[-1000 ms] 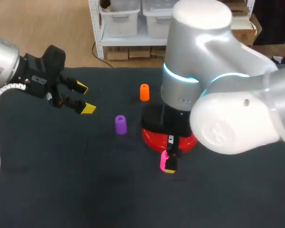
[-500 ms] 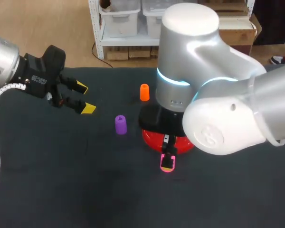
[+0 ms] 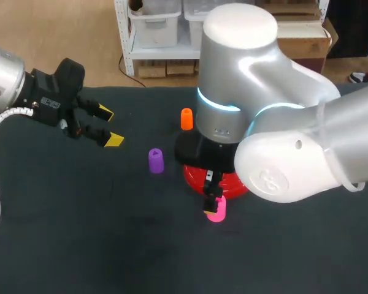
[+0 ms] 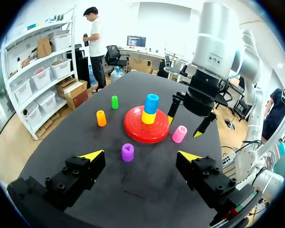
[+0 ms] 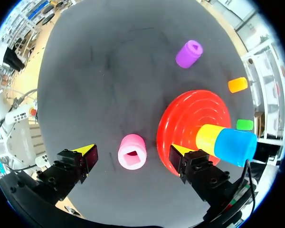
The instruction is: Pick up and stack the cylinders on the red base in this order: pink,purple,orange,green
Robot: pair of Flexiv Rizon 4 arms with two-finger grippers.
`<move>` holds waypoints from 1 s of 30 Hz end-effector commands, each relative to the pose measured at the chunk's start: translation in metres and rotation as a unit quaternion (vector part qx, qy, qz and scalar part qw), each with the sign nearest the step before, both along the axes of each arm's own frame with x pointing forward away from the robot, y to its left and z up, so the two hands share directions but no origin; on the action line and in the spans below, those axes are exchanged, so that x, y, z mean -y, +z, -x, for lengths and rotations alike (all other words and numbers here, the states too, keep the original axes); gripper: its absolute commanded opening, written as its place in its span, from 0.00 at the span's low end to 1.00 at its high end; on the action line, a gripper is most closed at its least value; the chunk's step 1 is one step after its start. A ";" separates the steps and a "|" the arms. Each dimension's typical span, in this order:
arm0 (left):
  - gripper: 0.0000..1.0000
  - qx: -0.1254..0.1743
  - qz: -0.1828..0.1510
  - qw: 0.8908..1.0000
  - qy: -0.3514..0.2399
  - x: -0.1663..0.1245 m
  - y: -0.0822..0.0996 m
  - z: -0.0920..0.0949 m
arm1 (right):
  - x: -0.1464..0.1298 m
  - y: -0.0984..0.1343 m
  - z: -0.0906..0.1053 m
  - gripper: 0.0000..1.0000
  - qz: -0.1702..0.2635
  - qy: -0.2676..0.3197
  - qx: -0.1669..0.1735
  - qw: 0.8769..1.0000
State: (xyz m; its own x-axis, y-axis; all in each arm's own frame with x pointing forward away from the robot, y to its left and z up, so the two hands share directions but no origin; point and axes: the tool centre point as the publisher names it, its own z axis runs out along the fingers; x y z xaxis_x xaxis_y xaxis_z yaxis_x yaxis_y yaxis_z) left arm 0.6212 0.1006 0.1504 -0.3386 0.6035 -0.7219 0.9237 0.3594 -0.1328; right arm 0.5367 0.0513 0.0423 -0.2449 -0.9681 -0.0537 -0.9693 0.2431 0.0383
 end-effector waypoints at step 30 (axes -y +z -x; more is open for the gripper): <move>1.00 0.000 0.000 1.000 0.000 0.000 -0.001 0.000 | 0.010 -0.012 0.000 1.00 0.027 -0.015 0.007 1.000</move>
State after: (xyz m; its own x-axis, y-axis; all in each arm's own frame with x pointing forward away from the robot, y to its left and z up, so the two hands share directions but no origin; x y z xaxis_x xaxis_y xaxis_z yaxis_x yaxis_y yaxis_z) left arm 0.6212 0.1005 0.1504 -0.3386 0.6035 -0.7219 0.9237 0.3594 -0.1328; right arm 0.5346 0.0383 0.0335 -0.2736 -0.9618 -0.0109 -0.9618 0.2734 0.0121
